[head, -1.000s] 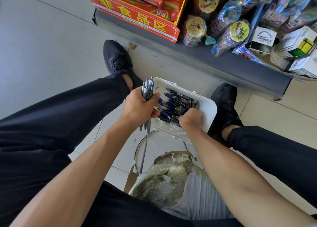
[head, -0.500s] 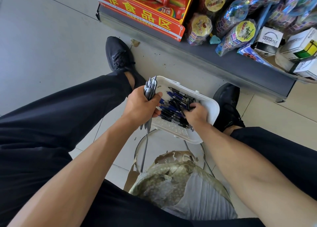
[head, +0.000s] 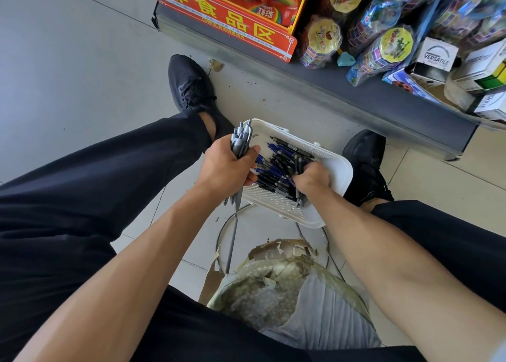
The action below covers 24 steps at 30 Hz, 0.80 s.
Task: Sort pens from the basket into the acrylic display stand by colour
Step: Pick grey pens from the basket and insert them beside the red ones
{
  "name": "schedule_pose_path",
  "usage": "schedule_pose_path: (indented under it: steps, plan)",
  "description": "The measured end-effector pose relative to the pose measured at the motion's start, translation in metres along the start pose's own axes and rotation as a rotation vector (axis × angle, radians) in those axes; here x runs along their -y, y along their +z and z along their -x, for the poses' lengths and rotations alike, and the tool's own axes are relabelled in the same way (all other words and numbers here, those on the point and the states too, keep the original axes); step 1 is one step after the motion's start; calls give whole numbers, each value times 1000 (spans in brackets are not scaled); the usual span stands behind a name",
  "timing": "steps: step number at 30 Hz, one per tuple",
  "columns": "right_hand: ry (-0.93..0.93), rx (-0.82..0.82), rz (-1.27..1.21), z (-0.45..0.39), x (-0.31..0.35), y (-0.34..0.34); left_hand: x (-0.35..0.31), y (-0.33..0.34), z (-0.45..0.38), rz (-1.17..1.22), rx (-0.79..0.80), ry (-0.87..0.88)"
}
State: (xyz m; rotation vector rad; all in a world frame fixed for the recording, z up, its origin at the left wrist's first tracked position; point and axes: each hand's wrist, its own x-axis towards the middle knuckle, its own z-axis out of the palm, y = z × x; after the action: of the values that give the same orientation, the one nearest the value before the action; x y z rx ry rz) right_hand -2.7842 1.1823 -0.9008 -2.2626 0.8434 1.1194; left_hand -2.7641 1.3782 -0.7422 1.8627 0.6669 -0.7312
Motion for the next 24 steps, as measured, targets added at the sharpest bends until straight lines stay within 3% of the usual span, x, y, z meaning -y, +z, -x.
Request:
schedule_pose_path:
  steps: [10,16,24]
  plan:
    - [-341,27,-388,31,-7,-15,0,1,2,-34,-7,39]
    - [-399,270,-755,70,18,-43,-4,2,7,-143,-112,107]
    - [-575,441,-978,108,56,-50,-11,2,15,11,-120,130]
